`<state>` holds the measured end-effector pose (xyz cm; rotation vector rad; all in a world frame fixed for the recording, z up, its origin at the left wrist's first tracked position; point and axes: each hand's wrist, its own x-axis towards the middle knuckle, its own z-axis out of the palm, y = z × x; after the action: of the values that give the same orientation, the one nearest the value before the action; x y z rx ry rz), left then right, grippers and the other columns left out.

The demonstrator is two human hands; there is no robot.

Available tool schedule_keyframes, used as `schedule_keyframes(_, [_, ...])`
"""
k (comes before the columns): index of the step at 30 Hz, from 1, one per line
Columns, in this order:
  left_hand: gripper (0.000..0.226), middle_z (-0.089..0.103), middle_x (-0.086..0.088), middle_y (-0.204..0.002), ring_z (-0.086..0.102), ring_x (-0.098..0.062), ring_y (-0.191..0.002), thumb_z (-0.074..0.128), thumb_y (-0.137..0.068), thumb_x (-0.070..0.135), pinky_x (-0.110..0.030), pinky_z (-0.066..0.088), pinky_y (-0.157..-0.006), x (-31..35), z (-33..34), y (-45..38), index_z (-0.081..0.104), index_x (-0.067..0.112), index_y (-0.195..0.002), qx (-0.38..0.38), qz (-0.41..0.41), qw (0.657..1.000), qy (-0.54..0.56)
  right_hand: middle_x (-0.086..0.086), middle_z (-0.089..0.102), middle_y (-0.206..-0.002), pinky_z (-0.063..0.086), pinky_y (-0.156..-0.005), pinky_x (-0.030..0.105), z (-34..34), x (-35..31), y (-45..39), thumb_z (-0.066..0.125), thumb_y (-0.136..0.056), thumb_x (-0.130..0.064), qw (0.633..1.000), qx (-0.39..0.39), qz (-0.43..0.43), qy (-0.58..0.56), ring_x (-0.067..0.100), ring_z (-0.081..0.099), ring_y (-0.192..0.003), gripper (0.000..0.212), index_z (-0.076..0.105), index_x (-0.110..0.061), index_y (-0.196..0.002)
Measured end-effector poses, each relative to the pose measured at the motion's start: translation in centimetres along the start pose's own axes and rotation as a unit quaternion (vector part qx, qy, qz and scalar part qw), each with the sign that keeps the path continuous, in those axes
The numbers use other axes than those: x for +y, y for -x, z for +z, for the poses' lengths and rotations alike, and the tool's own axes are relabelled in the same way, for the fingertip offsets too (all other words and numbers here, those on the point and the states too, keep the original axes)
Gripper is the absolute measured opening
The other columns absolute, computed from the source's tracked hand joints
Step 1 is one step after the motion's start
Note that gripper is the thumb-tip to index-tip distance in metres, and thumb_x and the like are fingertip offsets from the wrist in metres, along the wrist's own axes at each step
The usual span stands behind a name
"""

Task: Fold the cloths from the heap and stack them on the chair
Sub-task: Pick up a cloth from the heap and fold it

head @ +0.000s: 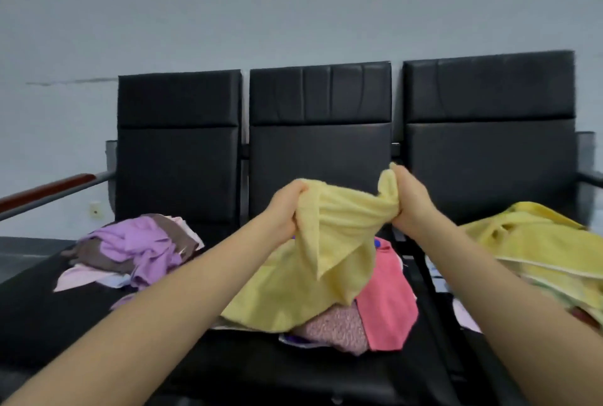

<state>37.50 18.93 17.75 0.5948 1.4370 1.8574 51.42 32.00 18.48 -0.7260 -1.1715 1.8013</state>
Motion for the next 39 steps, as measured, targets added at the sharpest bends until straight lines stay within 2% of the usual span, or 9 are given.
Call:
schedule_keyframes(3, [0.024,0.062,-0.012,-0.085,0.059,-0.025,-0.079,0.041,-0.090,0.014,-0.034,0.049,-0.068,-8.4,-2.5,2.4,0.053,0.004,-0.108,0.022,-0.156,0.987,-0.022,0.010,0.065,-0.096,0.044,-0.074,0.032,-4.7,8.1,0.7,0.056,-0.095,-0.031,0.945,-0.037,0.068,0.319,0.021,0.059,-0.082,0.027,0.068,-0.007,-0.100])
schedule_keyframes(5, [0.024,0.061,-0.015,-0.086,0.057,-0.029,-0.080,0.034,-0.091,0.008,-0.038,0.046,-0.069,-12.3,-4.5,4.3,0.050,0.001,-0.107,0.029,-0.238,0.971,-0.020,0.009,0.061,-0.110,0.042,-0.083,0.029,-7.0,12.5,1.6,0.052,-0.096,-0.031,0.836,-0.138,0.106,0.521,0.022,0.055,-0.098,0.030,0.067,-0.010,-0.111])
schedule_keyframes(8, [0.023,0.063,-0.012,-0.088,0.060,-0.026,-0.080,0.034,-0.093,0.010,-0.034,0.047,-0.061,-14.2,-6.1,5.8,0.052,0.005,-0.106,0.024,-0.234,0.972,0.002,0.001,0.060,-0.091,0.034,-0.071,0.027,-8.0,15.4,2.3,0.048,-0.097,-0.034,0.723,-0.196,0.051,0.661,0.017,0.051,-0.086,0.025,0.063,-0.020,-0.083])
schedule_keyframes(13, [0.029,0.064,-0.005,-0.080,0.058,-0.022,-0.073,0.043,-0.092,0.037,-0.033,0.048,-0.065,-13.2,-6.9,2.7,0.060,0.016,-0.082,0.116,-0.104,0.973,-0.168,-0.002,0.037,-0.056,0.025,-0.052,0.029,-6.0,15.0,1.2,0.053,-0.094,-0.022,0.863,-0.057,-0.107,0.491,0.012,0.033,-0.056,0.037,0.037,-0.015,-0.061])
schedule_keyframes(18, [0.029,0.066,0.003,-0.096,0.060,-0.021,-0.097,0.043,-0.096,0.047,-0.038,0.046,-0.092,-12.6,-6.6,-1.0,0.061,0.025,-0.089,0.082,-0.030,0.948,-0.306,0.015,0.068,-0.087,0.051,-0.077,0.033,-4.6,15.7,-0.9,0.047,-0.098,-0.026,0.947,-0.053,0.029,0.317,0.019,0.063,-0.080,0.032,0.063,0.001,-0.096])
schedule_keyframes(22, [0.047,0.061,0.001,-0.127,0.055,-0.018,-0.110,0.057,-0.090,0.049,-0.029,0.041,-0.092,-13.5,-5.6,-2.7,0.060,0.013,-0.122,0.023,-0.027,0.918,-0.395,0.000,0.061,-0.074,0.044,-0.068,0.025,-3.4,16.3,-2.0,0.054,-0.095,-0.034,0.957,-0.086,0.145,0.238,0.013,0.056,-0.069,0.024,0.061,-0.013,-0.085])
schedule_keyframes(28, [0.019,0.065,0.003,-0.103,0.060,-0.013,-0.095,0.051,-0.097,0.036,-0.032,0.048,-0.084,-11.2,-6.2,-2.7,0.062,0.021,-0.103,0.109,0.021,0.985,-0.132,0.002,0.068,-0.072,0.048,-0.069,0.027,-1.9,16.4,-1.9,0.042,-0.101,-0.039,0.974,-0.112,0.149,0.129,0.017,0.061,-0.069,0.041,0.067,-0.010,-0.087])
schedule_keyframes(33, [0.023,0.071,-0.009,-0.103,0.066,-0.020,-0.094,0.052,-0.095,0.020,-0.032,0.052,-0.079,-10.1,-10.9,-2.0,0.067,0.008,-0.107,0.157,-0.001,0.986,0.051,0.002,0.065,-0.089,0.042,-0.066,0.019,0.3,17.4,-0.2,0.045,-0.099,-0.027,0.956,-0.132,0.125,0.231,0.010,0.059,-0.072,0.028,0.066,-0.009,-0.106])
schedule_keyframes(39, [0.042,0.065,-0.015,-0.091,0.062,-0.033,-0.082,0.031,-0.077,-0.007,-0.044,0.056,-0.063,-12.2,-17.2,0.5,0.061,0.000,-0.106,0.167,-0.170,0.971,-0.026,-0.008,0.058,-0.067,0.040,-0.063,0.016,0.9,19.6,0.6,0.053,-0.098,-0.028,0.888,-0.182,-0.008,0.422,0.003,0.049,-0.060,0.020,0.067,-0.015,-0.096])
